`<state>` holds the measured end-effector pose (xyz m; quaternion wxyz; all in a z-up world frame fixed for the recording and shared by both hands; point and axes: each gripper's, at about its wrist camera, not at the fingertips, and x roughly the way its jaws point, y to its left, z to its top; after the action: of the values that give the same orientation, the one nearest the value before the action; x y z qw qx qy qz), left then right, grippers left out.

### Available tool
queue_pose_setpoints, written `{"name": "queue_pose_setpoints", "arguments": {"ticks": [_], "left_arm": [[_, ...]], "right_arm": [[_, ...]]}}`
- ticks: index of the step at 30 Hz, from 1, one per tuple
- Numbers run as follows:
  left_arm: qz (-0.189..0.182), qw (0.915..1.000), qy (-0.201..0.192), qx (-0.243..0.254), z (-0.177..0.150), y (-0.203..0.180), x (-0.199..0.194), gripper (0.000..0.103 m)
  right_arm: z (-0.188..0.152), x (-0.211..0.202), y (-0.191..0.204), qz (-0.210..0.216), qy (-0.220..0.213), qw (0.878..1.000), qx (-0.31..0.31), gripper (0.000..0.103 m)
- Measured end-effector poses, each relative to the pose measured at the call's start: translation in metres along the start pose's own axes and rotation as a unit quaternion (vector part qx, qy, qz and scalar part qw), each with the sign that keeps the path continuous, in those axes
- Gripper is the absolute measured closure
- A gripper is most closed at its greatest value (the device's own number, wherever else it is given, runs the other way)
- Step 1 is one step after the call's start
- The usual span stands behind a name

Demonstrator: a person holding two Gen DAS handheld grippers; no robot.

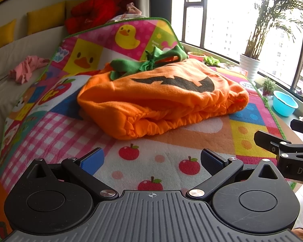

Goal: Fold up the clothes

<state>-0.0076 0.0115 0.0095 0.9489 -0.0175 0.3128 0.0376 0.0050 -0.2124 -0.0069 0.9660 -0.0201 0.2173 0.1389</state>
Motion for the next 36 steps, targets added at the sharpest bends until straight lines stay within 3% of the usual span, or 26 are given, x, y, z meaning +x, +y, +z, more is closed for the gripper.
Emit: {"name": "queue_pose_setpoints", "arguments": {"ticks": [36], "left_arm": [[0.007, 0.9999, 0.009, 0.007, 0.002, 0.002, 0.012, 0.000]], "right_arm": [[-0.001, 0.007, -0.001, -0.012, 0.001, 1.000, -0.023, 0.000]]}}
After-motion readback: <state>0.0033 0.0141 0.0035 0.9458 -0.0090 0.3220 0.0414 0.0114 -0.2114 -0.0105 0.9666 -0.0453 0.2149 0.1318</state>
